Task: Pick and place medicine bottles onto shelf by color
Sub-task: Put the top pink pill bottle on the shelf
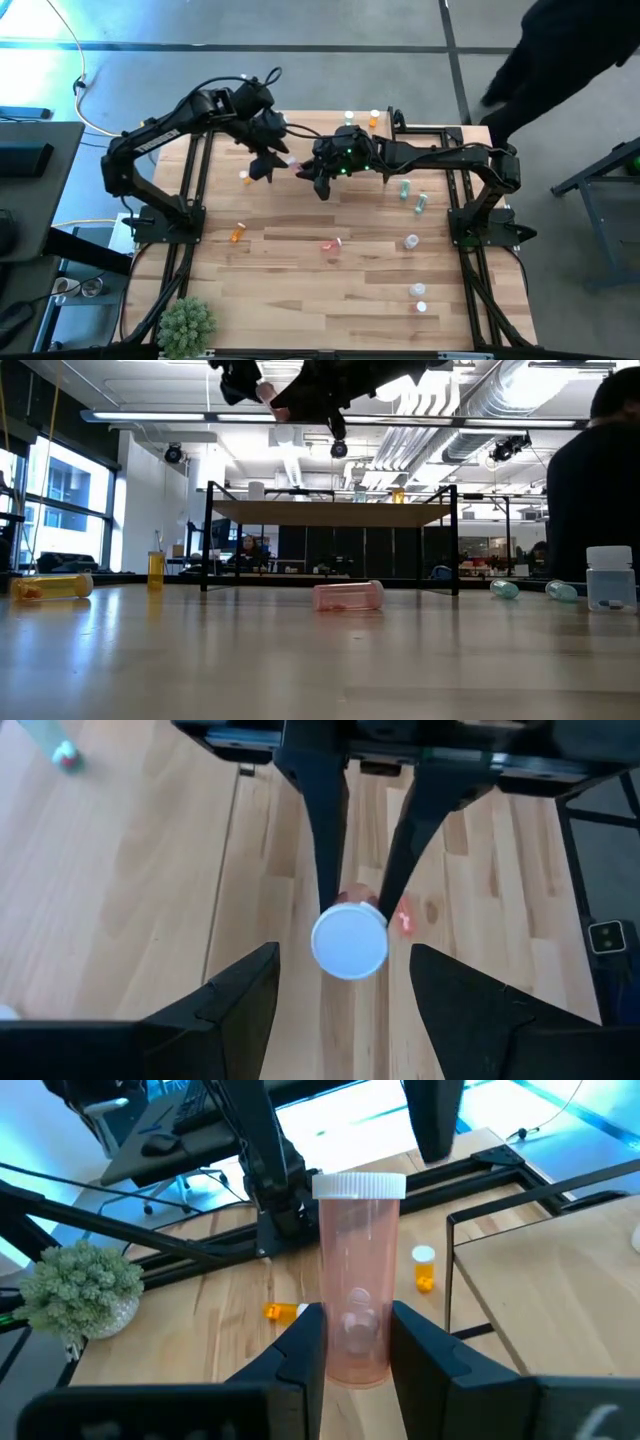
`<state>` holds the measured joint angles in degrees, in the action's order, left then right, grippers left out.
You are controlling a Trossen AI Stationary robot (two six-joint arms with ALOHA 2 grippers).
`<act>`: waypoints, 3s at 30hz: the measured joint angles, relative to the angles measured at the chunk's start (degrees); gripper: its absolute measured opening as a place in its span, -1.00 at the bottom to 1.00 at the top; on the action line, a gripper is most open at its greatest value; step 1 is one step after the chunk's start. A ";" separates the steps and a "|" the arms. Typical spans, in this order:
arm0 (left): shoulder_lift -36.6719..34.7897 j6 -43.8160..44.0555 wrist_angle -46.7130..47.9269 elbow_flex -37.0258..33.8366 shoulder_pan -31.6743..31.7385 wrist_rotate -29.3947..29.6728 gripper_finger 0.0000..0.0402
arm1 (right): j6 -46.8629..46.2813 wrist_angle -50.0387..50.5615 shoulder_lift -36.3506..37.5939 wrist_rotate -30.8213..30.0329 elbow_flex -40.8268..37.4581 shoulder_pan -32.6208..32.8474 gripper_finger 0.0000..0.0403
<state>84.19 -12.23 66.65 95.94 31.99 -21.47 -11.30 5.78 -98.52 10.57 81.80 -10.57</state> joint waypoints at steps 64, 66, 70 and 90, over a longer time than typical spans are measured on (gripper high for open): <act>3.16 0.62 -0.42 -0.07 0.53 10.13 -0.44 | 2.50 9.60 6.12 -1.54 -0.02 -5.43 -0.05; 3.16 0.61 -0.42 -0.07 1.00 11.28 -0.44 | 2.62 9.88 7.50 -1.95 -0.02 -6.66 -0.05; 3.16 0.83 -0.44 -0.06 2.51 11.91 -0.44 | 2.79 10.34 9.79 -2.08 -0.02 -9.15 -0.04; 4.41 2.63 -0.48 14.58 11.45 14.72 -0.44 | 5.37 13.92 12.83 -2.10 -0.02 -18.75 -0.04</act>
<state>88.61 -9.60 66.17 110.53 43.44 -6.76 -5.93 19.70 -85.69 8.47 81.78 -29.32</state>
